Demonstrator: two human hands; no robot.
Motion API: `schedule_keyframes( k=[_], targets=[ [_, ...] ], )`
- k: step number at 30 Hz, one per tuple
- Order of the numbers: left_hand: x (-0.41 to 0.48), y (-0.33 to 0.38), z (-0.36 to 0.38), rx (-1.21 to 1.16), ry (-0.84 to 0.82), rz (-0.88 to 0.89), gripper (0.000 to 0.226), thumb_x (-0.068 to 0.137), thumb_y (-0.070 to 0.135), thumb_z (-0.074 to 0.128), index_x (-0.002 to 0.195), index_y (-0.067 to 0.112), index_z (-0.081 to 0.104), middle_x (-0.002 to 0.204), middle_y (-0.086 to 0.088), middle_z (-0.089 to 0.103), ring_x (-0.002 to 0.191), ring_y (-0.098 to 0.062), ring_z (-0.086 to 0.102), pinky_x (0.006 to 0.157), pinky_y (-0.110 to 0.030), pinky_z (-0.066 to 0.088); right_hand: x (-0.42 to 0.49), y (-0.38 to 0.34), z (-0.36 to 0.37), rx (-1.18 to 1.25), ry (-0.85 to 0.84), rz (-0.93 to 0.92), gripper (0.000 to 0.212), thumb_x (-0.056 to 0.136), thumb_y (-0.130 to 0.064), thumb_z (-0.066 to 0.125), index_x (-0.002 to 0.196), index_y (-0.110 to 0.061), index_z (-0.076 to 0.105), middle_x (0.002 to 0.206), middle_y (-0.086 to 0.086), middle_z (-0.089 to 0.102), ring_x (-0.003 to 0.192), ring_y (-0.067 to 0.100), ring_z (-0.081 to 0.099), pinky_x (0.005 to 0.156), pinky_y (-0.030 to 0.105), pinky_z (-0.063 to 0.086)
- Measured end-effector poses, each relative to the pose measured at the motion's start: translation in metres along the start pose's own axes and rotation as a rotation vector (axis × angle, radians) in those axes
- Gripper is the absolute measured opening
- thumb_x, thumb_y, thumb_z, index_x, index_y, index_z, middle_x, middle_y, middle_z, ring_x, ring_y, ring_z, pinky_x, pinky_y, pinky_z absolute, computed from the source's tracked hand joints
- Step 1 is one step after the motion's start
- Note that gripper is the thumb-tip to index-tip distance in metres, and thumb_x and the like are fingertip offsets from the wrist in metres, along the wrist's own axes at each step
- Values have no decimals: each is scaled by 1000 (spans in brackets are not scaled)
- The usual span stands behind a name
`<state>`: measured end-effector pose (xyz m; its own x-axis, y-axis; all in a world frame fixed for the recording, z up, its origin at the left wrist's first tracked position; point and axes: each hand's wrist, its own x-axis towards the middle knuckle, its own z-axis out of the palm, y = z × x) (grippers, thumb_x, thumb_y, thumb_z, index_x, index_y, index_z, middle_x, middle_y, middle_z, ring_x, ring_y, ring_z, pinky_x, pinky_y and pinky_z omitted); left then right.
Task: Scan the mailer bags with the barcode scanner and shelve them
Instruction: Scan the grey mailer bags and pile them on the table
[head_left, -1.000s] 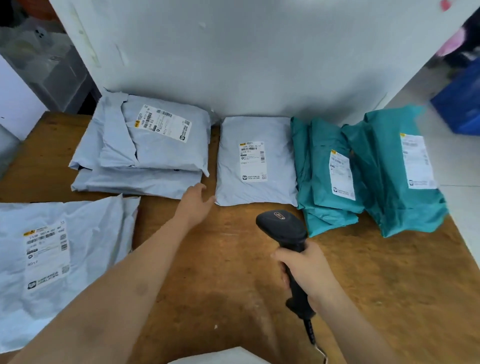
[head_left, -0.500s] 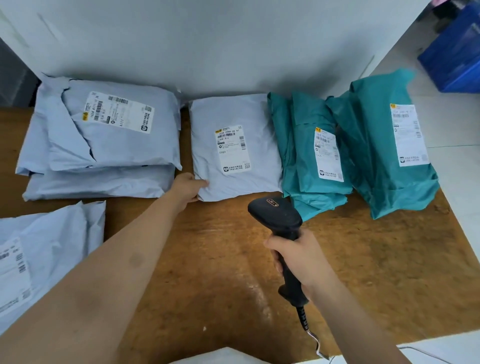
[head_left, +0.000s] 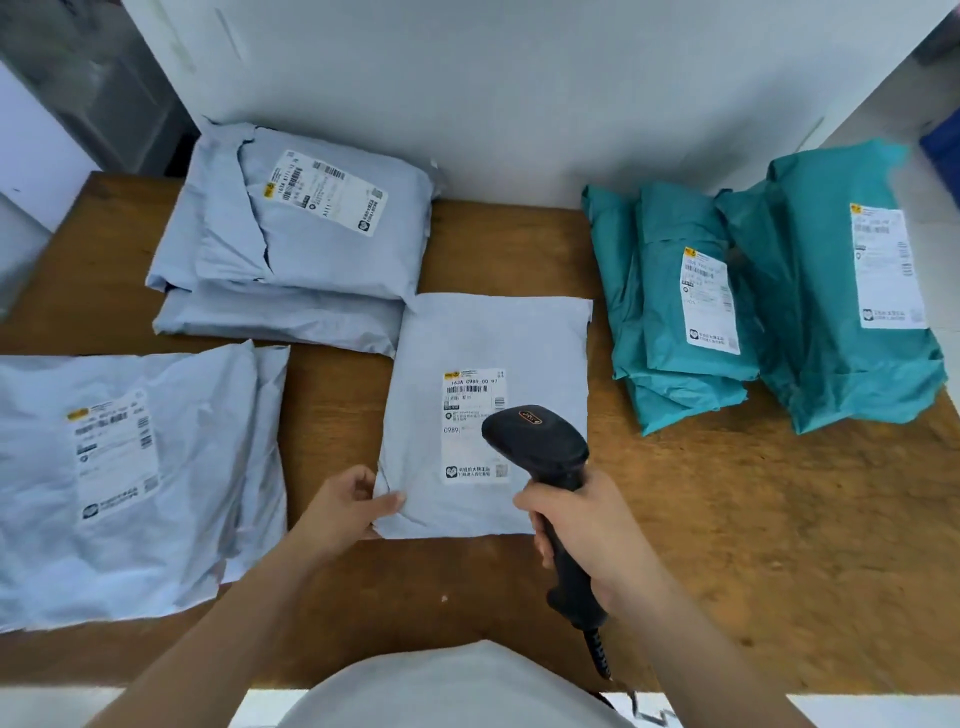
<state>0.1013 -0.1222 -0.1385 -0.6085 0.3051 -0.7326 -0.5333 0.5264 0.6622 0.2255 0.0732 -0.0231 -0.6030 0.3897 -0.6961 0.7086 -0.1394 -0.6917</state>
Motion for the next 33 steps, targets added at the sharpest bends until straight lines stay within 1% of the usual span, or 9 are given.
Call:
schedule_keyframes(
  k=[3, 5, 10, 13, 17, 22, 26, 30, 33],
  targets=[
    [-13, -21, 1, 40, -101, -58, 27, 80, 15, 73, 93, -1, 55, 97, -12, 68, 84, -20, 68, 63, -29, 60, -7, 11, 10, -20, -1, 12, 18, 79, -5, 60, 64, -4, 50, 38, 3, 46, 34, 17, 40, 43, 23, 38],
    [-16, -25, 6, 121, -119, -75, 33, 80, 23, 73, 100, 3, 57, 101, -7, 67, 89, -20, 67, 65, -32, 60, -12, 17, 14, -33, 4, 26, 16, 79, -4, 60, 66, -3, 50, 38, 3, 45, 33, 16, 39, 41, 24, 37],
    [-4, -13, 12, 219, 68, 42, 44, 78, 47, 70, 101, 15, 49, 95, 1, 60, 88, -17, 63, 61, -30, 53, -20, 22, 16, -48, 30, 14, 15, 78, -5, 59, 66, -2, 51, 40, 6, 45, 34, 17, 40, 43, 24, 38],
    [7, -6, 14, 175, 115, 81, 47, 79, 46, 69, 105, 10, 52, 99, -4, 62, 90, -21, 63, 75, -38, 54, -23, 19, 20, -34, 38, 1, 15, 80, -6, 59, 68, -3, 51, 40, 5, 46, 35, 16, 40, 43, 23, 39],
    [13, -2, 18, 112, 126, 67, 48, 82, 41, 69, 115, 10, 53, 110, -3, 61, 100, -21, 61, 87, -39, 53, -25, 16, 25, -12, 53, -30, 15, 79, -5, 58, 66, -4, 49, 42, 4, 45, 37, 18, 40, 45, 25, 39],
    [16, -6, 17, 125, 136, 77, 54, 80, 42, 69, 119, 9, 53, 117, -6, 62, 102, -22, 61, 85, -37, 53, -25, 15, 31, -32, 60, -27, 14, 79, -6, 57, 67, -3, 51, 42, 5, 46, 34, 15, 41, 46, 25, 39],
    [16, -6, 17, 101, 111, 79, 56, 81, 41, 70, 122, 10, 50, 122, -5, 60, 106, -21, 59, 92, -39, 52, -24, 14, 32, -15, 80, -27, 14, 78, -5, 58, 66, -4, 50, 44, 5, 46, 36, 17, 41, 46, 27, 39],
    [15, -1, 20, 91, 111, 57, 58, 81, 41, 69, 124, 10, 48, 124, -5, 57, 106, -21, 57, 87, -33, 50, -24, 14, 32, -14, 75, -12, 13, 79, -6, 58, 67, -4, 52, 43, 5, 47, 36, 17, 41, 46, 26, 40],
    [14, 9, 27, 37, 109, 26, 45, 77, 44, 73, 103, 13, 53, 102, 1, 59, 89, -14, 57, 73, -27, 47, -25, 14, 33, -12, 73, -13, 13, 79, -6, 58, 69, -2, 52, 43, 6, 46, 35, 16, 41, 44, 25, 39]
  ],
)
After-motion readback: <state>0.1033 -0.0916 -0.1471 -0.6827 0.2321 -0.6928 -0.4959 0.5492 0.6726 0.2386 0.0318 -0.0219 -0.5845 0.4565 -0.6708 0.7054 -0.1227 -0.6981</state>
